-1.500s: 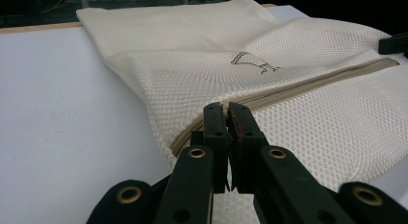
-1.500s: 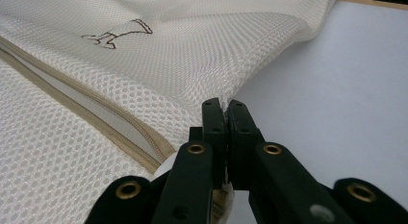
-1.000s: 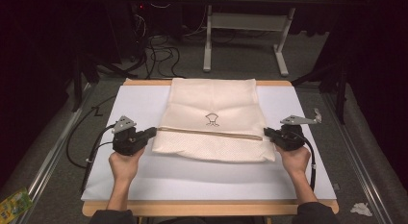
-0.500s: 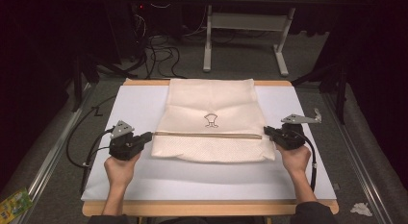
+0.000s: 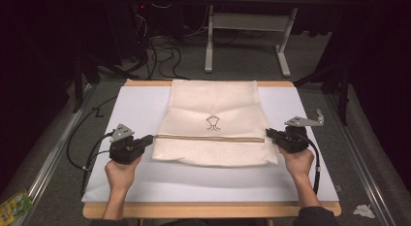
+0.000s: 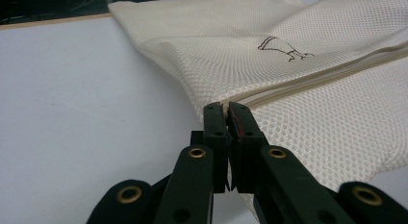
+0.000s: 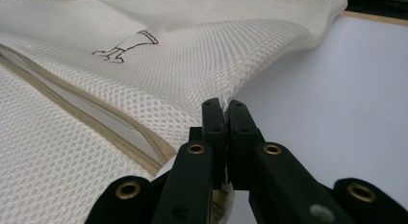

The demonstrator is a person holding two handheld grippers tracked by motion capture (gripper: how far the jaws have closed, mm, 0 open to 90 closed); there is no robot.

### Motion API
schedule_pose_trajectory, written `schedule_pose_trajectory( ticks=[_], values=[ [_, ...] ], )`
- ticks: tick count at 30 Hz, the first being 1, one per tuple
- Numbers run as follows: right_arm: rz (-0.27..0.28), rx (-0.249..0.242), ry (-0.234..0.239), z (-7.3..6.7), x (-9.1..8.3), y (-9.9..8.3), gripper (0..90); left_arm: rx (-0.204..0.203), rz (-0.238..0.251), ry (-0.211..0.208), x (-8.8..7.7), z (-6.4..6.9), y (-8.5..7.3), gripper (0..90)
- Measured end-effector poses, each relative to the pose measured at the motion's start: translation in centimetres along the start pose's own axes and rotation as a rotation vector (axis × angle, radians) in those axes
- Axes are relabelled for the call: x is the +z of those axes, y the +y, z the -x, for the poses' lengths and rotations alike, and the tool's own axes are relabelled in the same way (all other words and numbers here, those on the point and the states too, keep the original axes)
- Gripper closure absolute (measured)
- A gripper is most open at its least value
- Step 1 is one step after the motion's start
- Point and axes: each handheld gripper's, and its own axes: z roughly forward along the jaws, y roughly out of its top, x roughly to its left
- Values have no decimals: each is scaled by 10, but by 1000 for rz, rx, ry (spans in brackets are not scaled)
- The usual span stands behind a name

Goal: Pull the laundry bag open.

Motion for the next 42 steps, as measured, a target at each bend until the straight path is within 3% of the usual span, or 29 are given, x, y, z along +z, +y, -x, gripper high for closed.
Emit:
schedule_pose_trajectory(
  ticks=[3,10,32,42],
  values=[
    [-26,-41,-24,-3,2,-3,891,-11,12,-21,-2,2,-1,873],
    [-23,-51,-23,-6,-1,-8,890,-12,10,-26,-4,2,-6,872],
    [-49,-25,-19,-6,8,-31,882,2,-53,-22,8,6,-17,870],
    [-92,-32,-25,-4,15,-38,865,63,-122,28,19,15,-27,868]
  ],
)
